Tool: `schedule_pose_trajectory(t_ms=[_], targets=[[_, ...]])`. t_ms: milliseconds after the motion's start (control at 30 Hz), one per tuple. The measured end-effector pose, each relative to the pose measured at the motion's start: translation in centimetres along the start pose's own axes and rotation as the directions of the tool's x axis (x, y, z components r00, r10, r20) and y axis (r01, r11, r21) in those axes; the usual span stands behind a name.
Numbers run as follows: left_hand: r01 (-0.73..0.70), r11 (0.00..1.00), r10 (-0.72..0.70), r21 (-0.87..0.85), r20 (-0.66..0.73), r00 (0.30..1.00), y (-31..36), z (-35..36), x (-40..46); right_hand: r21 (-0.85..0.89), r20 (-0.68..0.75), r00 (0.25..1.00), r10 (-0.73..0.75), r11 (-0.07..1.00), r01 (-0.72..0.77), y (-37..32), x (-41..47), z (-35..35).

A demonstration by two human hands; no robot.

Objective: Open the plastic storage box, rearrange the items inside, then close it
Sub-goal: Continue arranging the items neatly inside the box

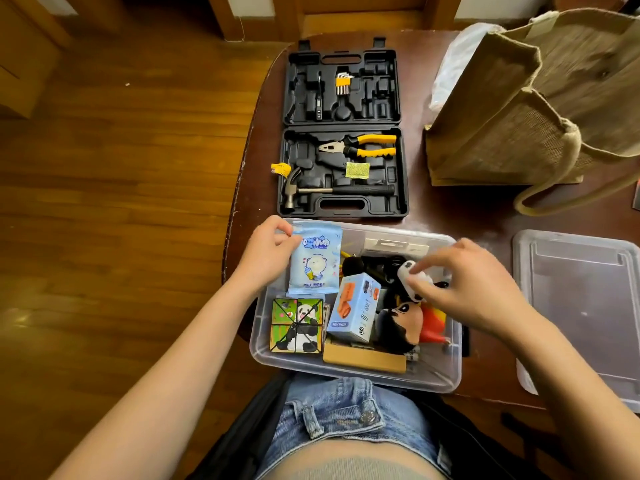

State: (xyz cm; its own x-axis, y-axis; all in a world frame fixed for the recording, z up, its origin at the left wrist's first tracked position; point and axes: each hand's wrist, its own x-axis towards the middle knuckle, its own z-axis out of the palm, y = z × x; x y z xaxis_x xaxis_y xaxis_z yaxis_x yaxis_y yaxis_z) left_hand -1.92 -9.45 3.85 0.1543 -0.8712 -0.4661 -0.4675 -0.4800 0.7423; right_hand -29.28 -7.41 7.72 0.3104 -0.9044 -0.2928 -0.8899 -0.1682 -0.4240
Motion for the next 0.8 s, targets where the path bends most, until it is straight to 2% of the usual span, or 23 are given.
schedule_pose_trajectory(t_ms=[67,100,133,200,233,300,333,400,467,500,567,633,700,800], targets=[[0.056,0.987,-0.054,-0.15,0.017,0.998,-0.1,-0.4,-0.2,0.136,-0.126,0.991,0.033,0.991,-0.016,-1.5,0.8,0.0],[0.072,0.976,-0.067,-0.206,0.031,0.997,-0.2,-0.5,-0.3,0.216,-0.144,0.988,0.055,0.976,-0.023,-2.5,1.4,0.3],[0.085,0.965,-0.077,-0.248,0.044,0.996,-0.4,-0.5,-0.4,0.297,-0.113,0.991,0.072,0.954,-0.035,-3.5,2.1,0.9],[0.108,0.942,-0.091,-0.317,0.069,0.993,-0.7,-0.5,-0.6,0.415,0.076,0.995,0.071,0.905,-0.096,-5.2,3.7,2.6],[0.115,0.932,-0.094,-0.344,0.08,0.992,-0.8,-0.4,-0.6,0.432,0.172,0.983,0.058,0.893,-0.128,-6.0,4.4,3.5],[0.116,0.923,-0.094,-0.366,0.079,0.992,-1.2,-0.3,-0.5,0.49,0.268,0.963,0.036,0.855,-0.168,-7.1,5.7,5.4],[0.097,0.933,-0.086,-0.346,0.047,0.995,-1.5,-0.2,-0.4,0.561,0.294,0.955,0.037,0.802,-0.204,-7.3,6.2,6.3],[0.004,0.98,-0.026,-0.198,-0.108,0.994,-2.5,-0.5,-0.2,0.626,0.356,0.93,0.092,0.715,-0.311,-7.4,7.2,7.7],[-0.038,0.999,0.032,-0.02,-0.232,0.972,-4.0,-1.2,0.1,0.578,0.39,0.9,0.195,0.709,-0.404,-7.1,8.1,8.6],[-0.016,0.999,0.025,0.035,-0.245,0.969,-4.8,-1.4,0.2,0.552,0.396,0.886,0.243,0.708,-0.441,-6.9,8.6,8.9],[0.059,0.996,-0.044,0.065,-0.202,0.978,-6.1,-1.8,0.3,0.489,0.396,0.867,0.303,0.729,-0.478,-7.0,9.5,9.8],[0.099,0.994,-0.092,0.044,-0.136,0.986,-6.8,-1.9,0.4,0.33,0.341,0.879,0.333,0.833,-0.443,-7.4,10.3,10.7],[0.096,0.995,-0.094,0.023,-0.075,0.993,-6.9,-1.9,0.4,0.195,0.277,0.901,0.334,0.899,-0.393,-8.1,11.0,11.7],[0.071,0.997,-0.07,0.02,-0.013,0.997,-7.0,-1.9,0.3,0.061,0.32,0.895,0.31,0.936,-0.346,-9.2,11.7,12.9]])
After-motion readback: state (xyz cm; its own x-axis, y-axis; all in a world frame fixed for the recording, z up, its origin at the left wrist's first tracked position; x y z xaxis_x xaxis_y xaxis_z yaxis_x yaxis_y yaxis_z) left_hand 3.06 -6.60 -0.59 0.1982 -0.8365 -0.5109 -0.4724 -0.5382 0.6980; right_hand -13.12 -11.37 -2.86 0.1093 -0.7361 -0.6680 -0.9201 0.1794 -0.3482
